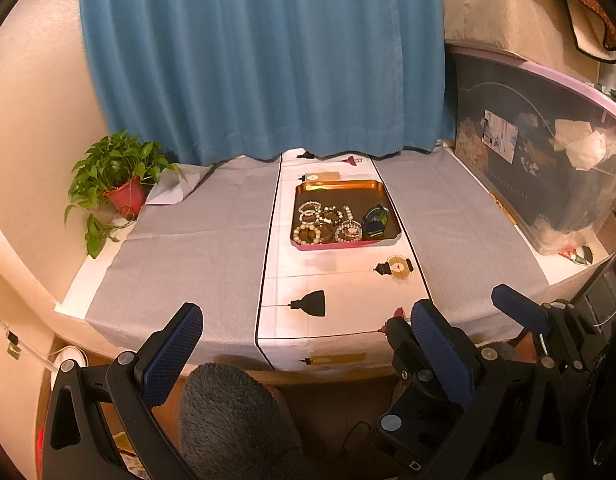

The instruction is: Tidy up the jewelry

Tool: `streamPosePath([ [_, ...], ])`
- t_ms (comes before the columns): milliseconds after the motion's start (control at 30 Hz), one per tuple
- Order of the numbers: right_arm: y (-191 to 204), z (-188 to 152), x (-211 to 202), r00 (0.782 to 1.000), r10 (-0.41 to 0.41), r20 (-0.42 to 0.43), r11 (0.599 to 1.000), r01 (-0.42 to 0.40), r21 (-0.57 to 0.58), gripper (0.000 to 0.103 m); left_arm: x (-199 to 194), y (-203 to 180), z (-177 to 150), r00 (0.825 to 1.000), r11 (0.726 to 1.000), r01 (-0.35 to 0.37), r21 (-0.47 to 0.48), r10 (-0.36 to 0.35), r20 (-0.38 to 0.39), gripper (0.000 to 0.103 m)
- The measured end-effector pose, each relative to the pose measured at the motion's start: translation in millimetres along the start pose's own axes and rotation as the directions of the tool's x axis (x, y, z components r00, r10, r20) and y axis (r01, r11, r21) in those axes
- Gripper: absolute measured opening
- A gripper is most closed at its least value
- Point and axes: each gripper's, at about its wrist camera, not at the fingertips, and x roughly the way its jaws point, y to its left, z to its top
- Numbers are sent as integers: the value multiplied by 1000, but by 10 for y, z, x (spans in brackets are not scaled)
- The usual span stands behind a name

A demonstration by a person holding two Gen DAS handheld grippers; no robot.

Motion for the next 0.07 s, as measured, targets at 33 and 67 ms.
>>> streamPosePath([
  [33, 2, 14, 10, 1000, 0, -2, 1000, 0, 1, 93, 12, -1, -9, 1000, 1000, 1, 1, -1, -4, 103],
  [67, -7, -1, 21, 1000, 2, -9, 1000, -2, 4, 93, 41, 7, 0, 1000, 1000, 2, 3, -2, -6, 103],
])
